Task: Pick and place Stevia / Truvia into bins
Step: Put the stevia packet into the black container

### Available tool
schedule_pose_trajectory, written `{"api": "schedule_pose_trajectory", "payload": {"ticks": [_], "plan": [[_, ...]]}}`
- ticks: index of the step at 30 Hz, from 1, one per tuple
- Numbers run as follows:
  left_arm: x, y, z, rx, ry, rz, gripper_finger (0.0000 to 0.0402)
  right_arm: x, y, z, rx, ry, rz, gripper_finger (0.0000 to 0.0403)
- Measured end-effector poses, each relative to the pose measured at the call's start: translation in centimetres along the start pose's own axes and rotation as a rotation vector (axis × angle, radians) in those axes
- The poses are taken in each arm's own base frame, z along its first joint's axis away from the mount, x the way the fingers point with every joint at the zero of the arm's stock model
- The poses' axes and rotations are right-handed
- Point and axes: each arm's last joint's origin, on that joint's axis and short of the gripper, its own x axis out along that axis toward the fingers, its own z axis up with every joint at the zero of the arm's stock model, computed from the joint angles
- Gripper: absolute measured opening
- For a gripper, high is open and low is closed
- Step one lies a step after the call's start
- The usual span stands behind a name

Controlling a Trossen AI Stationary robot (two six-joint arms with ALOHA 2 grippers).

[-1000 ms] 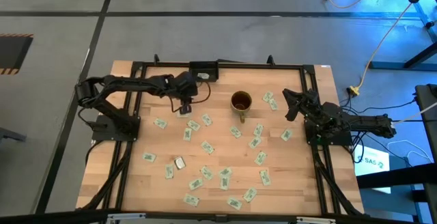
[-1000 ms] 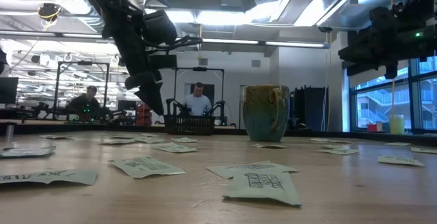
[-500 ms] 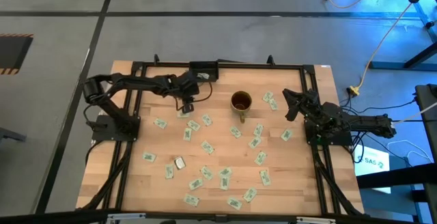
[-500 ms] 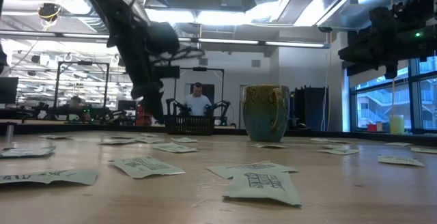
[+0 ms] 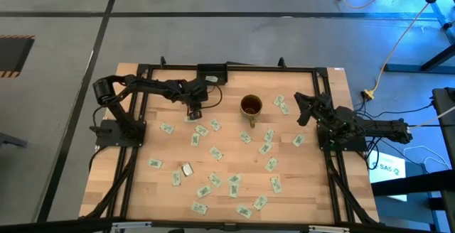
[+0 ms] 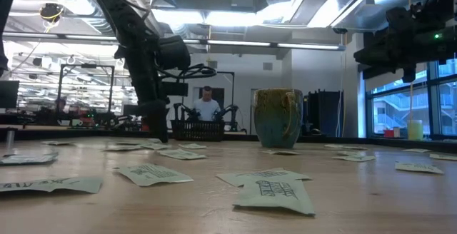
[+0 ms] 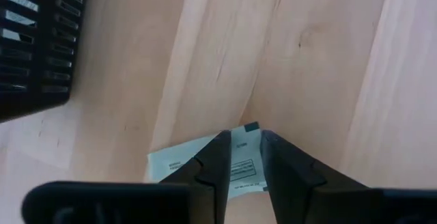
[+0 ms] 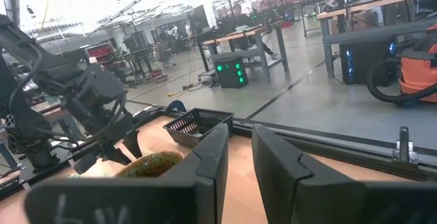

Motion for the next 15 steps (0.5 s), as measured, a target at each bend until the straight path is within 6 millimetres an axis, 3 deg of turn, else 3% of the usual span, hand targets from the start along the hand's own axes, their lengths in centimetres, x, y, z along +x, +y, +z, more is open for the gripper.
{"api": "schedule_pose_trajectory", "payload": {"ticks": [8, 15], "plan": [[0.08, 0.19, -0.41, -0.088, 0.027, -0.043, 0.0044, 0.0, 0.0, -0.01, 0.0, 0.0, 0.0, 0.0071], [0.43, 0.22, -0.58, -0.153, 0.046, -0.06, 0.0042, 0.0, 0.0, 0.0, 0.0, 0.0, 0.0, 0.0071]]}}
